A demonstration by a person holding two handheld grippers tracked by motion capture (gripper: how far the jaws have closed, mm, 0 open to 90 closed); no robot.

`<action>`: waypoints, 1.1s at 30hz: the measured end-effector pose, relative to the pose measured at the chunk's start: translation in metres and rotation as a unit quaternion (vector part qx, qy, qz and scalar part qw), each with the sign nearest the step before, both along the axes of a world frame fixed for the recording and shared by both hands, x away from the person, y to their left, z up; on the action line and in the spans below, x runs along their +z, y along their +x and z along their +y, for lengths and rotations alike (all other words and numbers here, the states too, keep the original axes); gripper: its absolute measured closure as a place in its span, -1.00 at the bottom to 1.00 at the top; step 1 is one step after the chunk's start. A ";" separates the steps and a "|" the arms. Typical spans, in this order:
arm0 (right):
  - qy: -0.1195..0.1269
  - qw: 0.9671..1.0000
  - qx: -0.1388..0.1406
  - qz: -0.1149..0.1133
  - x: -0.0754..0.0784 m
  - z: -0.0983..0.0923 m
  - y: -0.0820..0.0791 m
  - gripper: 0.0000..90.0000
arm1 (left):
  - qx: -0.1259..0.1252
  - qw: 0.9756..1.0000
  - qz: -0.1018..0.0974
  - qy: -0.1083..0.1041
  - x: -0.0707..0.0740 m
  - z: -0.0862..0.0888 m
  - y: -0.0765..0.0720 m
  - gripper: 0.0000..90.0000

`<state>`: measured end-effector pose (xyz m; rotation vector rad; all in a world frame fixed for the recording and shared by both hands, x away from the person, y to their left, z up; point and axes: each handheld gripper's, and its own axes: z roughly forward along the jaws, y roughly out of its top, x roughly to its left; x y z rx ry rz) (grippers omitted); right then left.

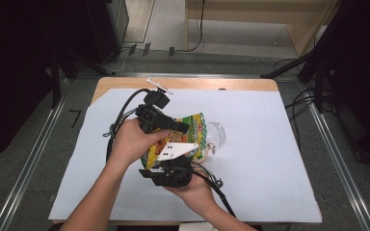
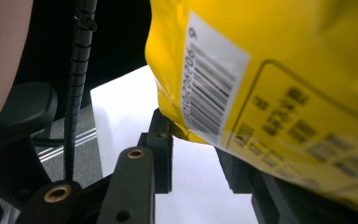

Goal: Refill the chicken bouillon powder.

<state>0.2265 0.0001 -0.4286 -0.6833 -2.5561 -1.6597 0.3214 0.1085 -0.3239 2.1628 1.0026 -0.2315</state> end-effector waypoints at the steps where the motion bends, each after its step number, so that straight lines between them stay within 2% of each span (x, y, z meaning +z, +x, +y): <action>1: -0.001 1.000 0.000 -0.001 0.000 0.000 0.000 0.54 | 0.000 1.000 0.000 0.001 0.000 0.000 0.000 0.72; 9: -0.006 1.000 0.001 -0.010 -0.002 0.002 -0.002 0.54 | 0.002 1.000 -0.006 0.012 0.001 0.002 -0.004 0.81; 33: -0.004 1.000 0.004 -0.008 0.000 0.004 -0.003 0.54 | 0.007 1.000 -0.013 0.010 0.003 0.005 -0.005 0.82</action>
